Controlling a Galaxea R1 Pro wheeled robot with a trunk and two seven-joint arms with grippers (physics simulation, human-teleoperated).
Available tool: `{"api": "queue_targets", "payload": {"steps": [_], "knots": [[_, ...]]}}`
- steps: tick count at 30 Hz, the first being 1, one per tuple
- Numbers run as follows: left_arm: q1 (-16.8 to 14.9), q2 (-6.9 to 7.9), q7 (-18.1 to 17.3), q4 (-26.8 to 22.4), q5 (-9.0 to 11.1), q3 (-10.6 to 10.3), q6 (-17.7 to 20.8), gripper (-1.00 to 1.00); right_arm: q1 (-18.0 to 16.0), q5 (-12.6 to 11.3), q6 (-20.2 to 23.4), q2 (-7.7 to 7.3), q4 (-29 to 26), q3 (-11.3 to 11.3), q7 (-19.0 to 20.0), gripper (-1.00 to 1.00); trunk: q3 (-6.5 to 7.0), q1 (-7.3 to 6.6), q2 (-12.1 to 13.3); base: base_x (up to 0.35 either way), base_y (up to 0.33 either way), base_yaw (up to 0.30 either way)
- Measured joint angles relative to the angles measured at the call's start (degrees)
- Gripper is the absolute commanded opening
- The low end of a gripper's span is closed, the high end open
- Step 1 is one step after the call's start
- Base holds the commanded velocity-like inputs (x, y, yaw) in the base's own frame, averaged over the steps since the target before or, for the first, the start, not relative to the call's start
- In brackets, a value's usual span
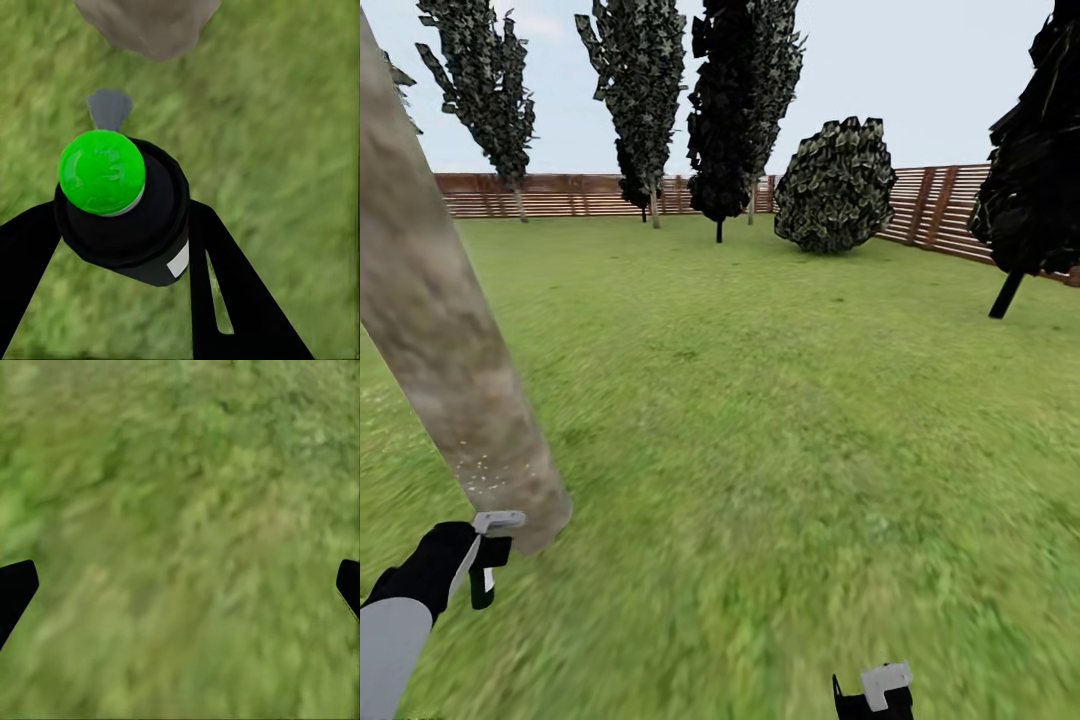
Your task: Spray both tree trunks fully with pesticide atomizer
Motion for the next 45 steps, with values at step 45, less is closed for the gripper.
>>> {"api": "queue_targets", "payload": {"steps": [45], "knots": [[0.0, -2.08, 4.1, 0.1, -0.1, 0.3, -0.1, -1.00, 0.0, 0.0, 0.0, 0.05, 0.0, 0.0, 0.0, 1.00, 0.00, 0.01, 0.0, 0.223, -0.207, 0.204]]}}
